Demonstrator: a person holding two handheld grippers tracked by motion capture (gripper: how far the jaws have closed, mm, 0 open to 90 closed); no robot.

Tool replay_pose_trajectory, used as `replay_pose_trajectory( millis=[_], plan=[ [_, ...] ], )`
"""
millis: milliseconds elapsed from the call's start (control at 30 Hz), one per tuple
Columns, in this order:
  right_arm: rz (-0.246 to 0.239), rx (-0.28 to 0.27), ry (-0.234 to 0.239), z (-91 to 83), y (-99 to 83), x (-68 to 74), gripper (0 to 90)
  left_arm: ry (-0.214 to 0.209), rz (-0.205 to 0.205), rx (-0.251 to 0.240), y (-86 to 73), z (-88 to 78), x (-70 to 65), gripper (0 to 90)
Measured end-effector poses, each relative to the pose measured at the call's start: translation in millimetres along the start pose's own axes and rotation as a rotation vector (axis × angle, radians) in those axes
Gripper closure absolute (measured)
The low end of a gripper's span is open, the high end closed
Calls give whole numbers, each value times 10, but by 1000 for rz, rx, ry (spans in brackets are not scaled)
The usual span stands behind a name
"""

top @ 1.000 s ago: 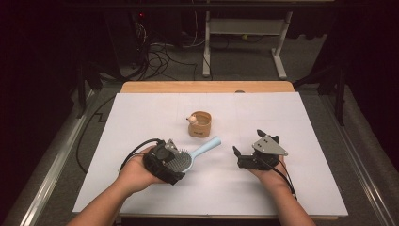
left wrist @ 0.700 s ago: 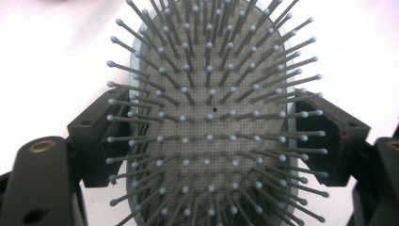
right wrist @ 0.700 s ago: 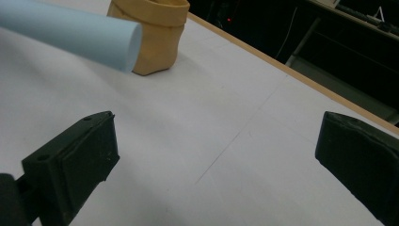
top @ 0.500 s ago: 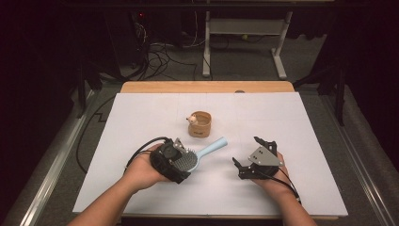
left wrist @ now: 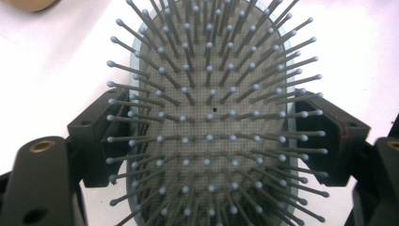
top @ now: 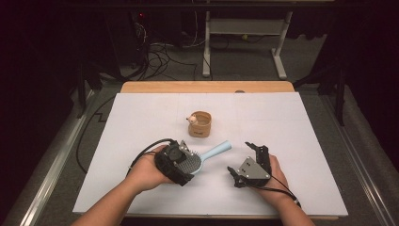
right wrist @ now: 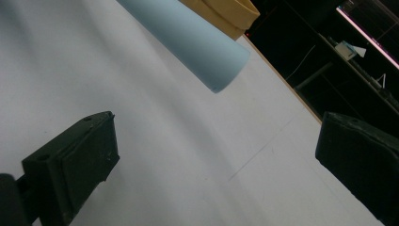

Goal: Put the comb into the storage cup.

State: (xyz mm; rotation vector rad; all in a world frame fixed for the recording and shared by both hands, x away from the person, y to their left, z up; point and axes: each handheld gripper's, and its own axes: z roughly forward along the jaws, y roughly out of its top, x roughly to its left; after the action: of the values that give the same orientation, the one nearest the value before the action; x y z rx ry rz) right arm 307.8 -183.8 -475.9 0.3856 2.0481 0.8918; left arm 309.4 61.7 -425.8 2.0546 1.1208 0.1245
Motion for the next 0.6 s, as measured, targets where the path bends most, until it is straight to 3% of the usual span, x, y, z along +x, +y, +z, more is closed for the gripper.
replay_pose_trajectory(
  millis=[33,200,600],
  plan=[
    [-30,3,-4,-2,14,24,4,0,1,-1,-1,5,-17,207],
    [-93,7,-11,-2,44,65,9,-3,8,2,0,23,-46,206],
    [-177,-4,-33,15,116,166,49,-2,25,19,29,76,-115,207]
  ],
)
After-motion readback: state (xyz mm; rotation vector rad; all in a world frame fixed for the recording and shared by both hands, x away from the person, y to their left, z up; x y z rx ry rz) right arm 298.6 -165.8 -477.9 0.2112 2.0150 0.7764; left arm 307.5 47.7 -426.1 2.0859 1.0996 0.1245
